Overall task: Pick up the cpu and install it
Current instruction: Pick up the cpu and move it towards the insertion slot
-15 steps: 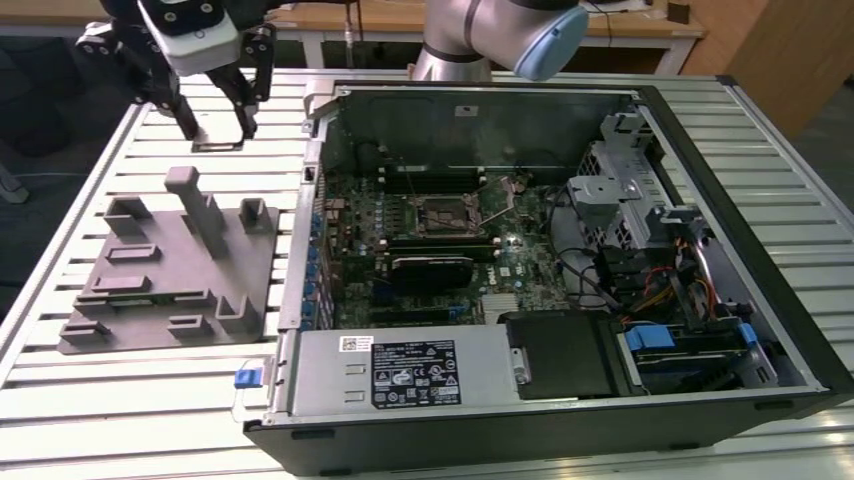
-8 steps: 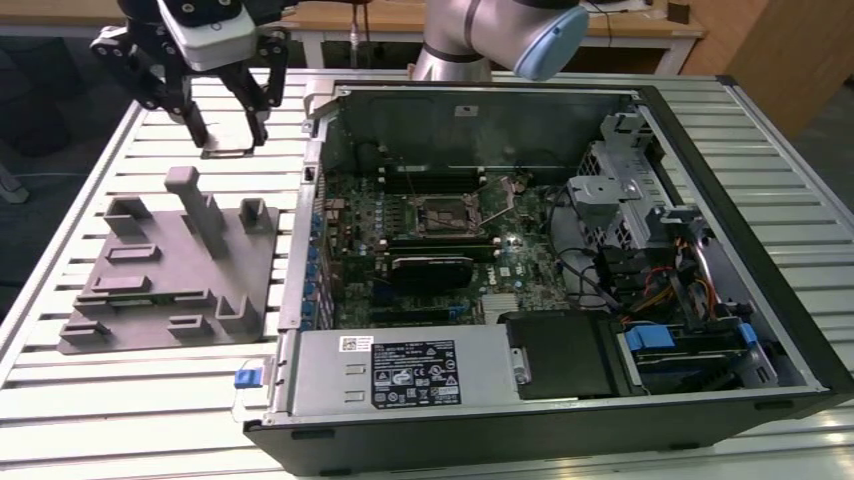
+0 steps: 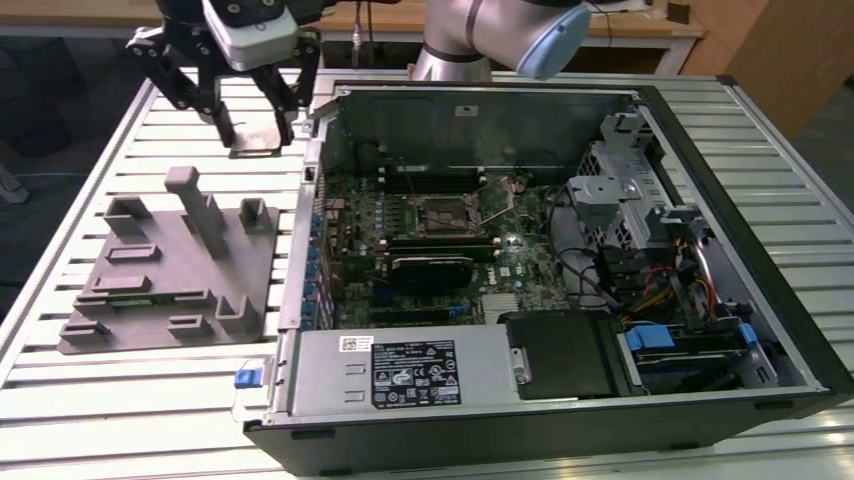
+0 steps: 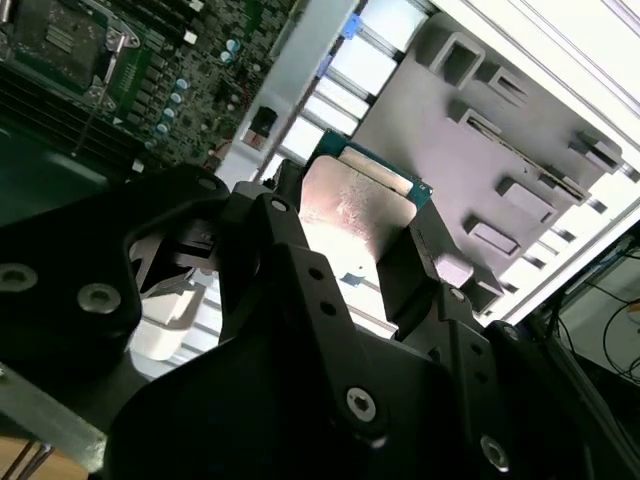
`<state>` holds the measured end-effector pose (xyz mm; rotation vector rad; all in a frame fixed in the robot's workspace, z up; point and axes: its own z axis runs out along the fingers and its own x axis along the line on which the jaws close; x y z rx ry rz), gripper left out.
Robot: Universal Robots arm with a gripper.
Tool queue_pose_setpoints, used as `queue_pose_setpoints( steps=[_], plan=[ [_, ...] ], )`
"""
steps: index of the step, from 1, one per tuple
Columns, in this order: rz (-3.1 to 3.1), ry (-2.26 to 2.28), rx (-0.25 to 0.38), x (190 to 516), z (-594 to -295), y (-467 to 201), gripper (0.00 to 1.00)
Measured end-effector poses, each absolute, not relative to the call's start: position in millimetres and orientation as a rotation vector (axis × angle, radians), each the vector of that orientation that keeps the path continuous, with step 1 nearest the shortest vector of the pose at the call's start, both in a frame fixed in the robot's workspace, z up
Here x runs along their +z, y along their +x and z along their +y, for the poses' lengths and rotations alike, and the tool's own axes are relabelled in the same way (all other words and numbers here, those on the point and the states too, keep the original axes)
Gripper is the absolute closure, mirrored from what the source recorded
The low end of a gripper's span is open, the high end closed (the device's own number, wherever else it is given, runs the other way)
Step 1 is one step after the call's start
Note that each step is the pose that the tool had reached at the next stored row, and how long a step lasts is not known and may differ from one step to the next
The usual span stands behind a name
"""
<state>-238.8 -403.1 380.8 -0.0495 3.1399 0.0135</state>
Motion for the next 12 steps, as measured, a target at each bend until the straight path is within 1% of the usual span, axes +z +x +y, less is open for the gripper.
queue_pose_setpoints(
  steps=[12],
  plan=[
    [3.140,-0.050,0.013,380.6,-403.1,-202.7,0.46]
  ],
)
